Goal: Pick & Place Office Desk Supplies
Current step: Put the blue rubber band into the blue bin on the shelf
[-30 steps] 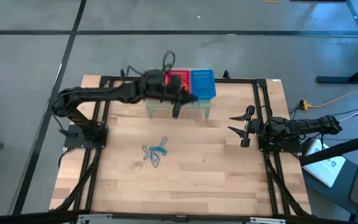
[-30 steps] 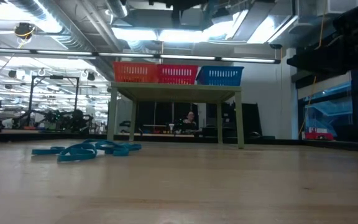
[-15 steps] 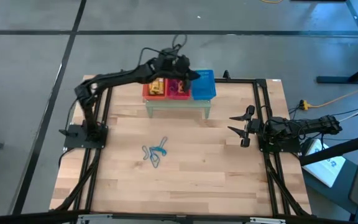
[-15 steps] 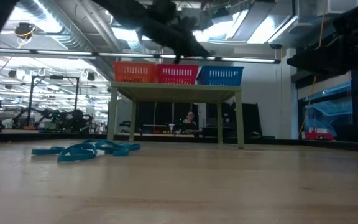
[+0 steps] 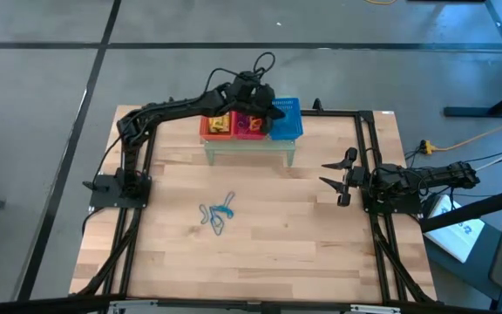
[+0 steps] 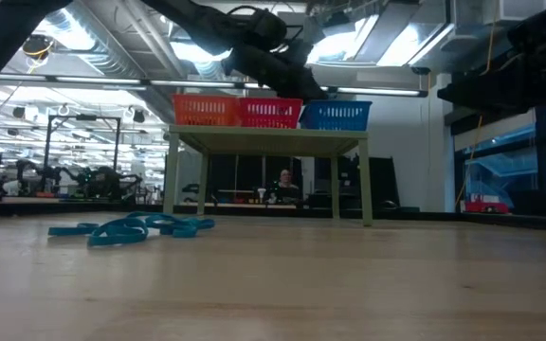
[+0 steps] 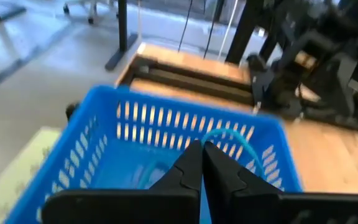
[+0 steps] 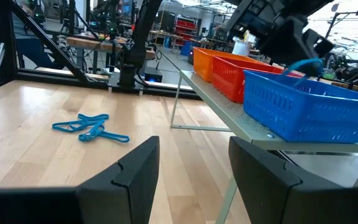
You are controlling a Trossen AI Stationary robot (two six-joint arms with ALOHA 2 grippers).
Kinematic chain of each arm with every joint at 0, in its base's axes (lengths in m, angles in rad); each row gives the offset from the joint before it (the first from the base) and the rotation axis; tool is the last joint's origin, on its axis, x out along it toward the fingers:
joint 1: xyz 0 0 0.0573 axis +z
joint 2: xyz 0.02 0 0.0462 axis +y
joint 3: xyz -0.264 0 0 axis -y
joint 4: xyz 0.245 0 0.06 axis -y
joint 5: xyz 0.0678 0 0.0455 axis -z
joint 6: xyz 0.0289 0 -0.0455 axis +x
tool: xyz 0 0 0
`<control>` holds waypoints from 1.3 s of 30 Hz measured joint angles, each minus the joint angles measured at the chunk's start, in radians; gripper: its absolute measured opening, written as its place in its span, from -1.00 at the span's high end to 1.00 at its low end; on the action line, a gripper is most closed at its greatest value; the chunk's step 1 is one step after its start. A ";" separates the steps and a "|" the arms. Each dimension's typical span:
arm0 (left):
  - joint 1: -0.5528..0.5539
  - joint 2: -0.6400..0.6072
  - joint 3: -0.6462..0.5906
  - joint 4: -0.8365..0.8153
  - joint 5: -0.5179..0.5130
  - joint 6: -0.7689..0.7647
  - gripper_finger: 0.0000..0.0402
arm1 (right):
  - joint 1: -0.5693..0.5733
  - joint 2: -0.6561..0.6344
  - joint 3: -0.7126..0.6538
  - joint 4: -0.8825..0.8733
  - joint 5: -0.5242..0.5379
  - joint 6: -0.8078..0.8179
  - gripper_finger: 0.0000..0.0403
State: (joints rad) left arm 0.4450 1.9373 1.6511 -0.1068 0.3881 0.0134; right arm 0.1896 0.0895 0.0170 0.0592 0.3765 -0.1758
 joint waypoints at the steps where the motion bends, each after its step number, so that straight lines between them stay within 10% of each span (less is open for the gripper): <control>1: 0.000 0.000 -0.001 -0.019 0.000 0.011 0.96 | 0.000 0.000 0.000 0.000 0.000 0.000 0.03; 25: -0.017 -0.010 -0.002 0.027 -0.074 0.015 0.28 | 0.000 0.000 0.000 0.000 -0.002 -0.001 0.03; 39: -0.011 -0.382 0.114 0.086 -0.077 -0.085 0.15 | 0.000 0.000 0.000 0.000 -0.002 -0.004 0.03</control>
State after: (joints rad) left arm 0.4335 1.5552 1.7656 -0.0209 0.3107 -0.0715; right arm 0.1896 0.0896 0.0170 0.0589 0.3748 -0.1795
